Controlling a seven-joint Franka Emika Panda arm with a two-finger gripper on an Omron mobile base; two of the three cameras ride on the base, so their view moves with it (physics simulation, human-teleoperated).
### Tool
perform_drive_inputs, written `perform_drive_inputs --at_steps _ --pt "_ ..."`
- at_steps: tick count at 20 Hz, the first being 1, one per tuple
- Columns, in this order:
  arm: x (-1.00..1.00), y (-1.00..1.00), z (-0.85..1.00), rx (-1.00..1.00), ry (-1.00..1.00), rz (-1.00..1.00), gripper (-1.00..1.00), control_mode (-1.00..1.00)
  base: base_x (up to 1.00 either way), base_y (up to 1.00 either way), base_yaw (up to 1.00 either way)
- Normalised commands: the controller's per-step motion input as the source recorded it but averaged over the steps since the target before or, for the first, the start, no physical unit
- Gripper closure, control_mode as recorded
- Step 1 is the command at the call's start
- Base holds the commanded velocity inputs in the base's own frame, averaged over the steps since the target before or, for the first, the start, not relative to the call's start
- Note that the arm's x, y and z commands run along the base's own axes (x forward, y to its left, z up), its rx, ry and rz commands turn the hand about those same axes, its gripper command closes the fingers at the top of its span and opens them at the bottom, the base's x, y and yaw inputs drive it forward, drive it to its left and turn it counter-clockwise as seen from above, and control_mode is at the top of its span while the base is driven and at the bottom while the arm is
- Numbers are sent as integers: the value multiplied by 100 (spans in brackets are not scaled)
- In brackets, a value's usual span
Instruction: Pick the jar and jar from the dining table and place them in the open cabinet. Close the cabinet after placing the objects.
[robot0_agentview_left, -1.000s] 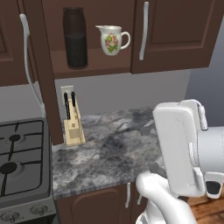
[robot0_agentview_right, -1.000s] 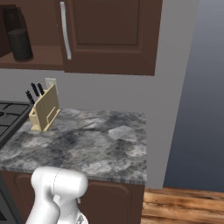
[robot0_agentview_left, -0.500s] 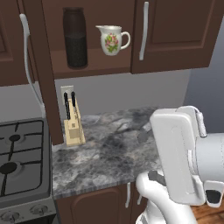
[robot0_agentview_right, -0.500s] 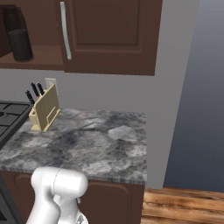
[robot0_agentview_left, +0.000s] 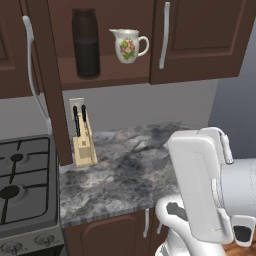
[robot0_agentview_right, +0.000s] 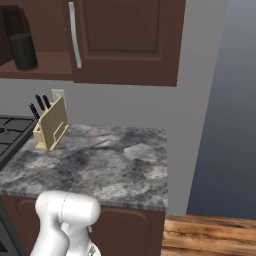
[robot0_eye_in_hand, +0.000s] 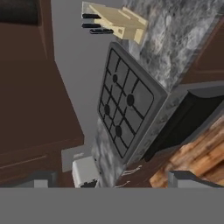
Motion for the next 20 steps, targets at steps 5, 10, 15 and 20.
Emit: perform_drive_inputs --at_steps 5,10,15,20 --pt "-6 10 -7 0 10 0 -100 -100 0 0 0" --pt "-3 9 -8 0 13 0 -100 -100 0 0 0" --pt "0 8 -6 1 12 0 -100 -100 0 0 0" --pt "0 15 -8 0 10 0 -100 -100 0 0 0"
